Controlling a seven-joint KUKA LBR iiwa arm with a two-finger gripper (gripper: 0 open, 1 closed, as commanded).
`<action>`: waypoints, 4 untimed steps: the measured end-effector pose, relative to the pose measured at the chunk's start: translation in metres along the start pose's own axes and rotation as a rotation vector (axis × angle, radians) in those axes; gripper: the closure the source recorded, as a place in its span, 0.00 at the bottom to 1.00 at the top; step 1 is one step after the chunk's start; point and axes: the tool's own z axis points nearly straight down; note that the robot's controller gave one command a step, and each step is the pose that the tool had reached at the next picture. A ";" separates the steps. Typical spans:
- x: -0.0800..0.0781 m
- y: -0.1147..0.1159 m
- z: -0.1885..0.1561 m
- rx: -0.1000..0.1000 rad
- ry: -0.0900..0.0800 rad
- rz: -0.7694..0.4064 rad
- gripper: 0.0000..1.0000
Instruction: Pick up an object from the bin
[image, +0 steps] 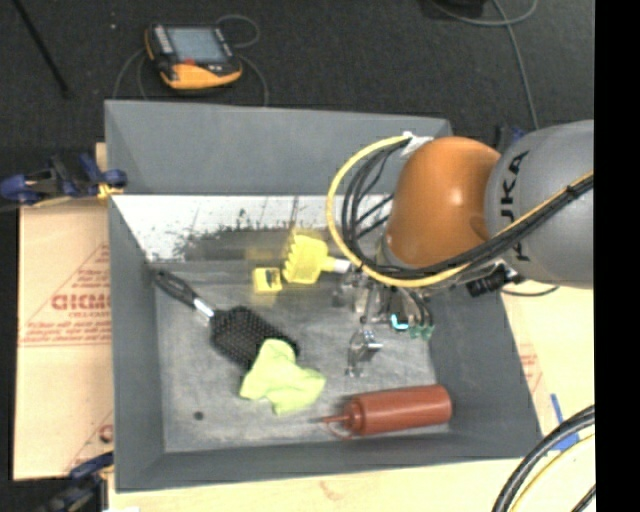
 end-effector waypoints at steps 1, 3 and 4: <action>-0.001 0.000 -0.004 0.000 -0.006 0.000 0.00; 0.045 0.029 0.097 -0.003 -0.008 0.099 0.00; 0.003 0.046 0.110 0.005 0.001 -0.166 1.00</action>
Offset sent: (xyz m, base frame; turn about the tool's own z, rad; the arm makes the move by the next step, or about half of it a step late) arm -0.0215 0.0583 -0.1126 0.0746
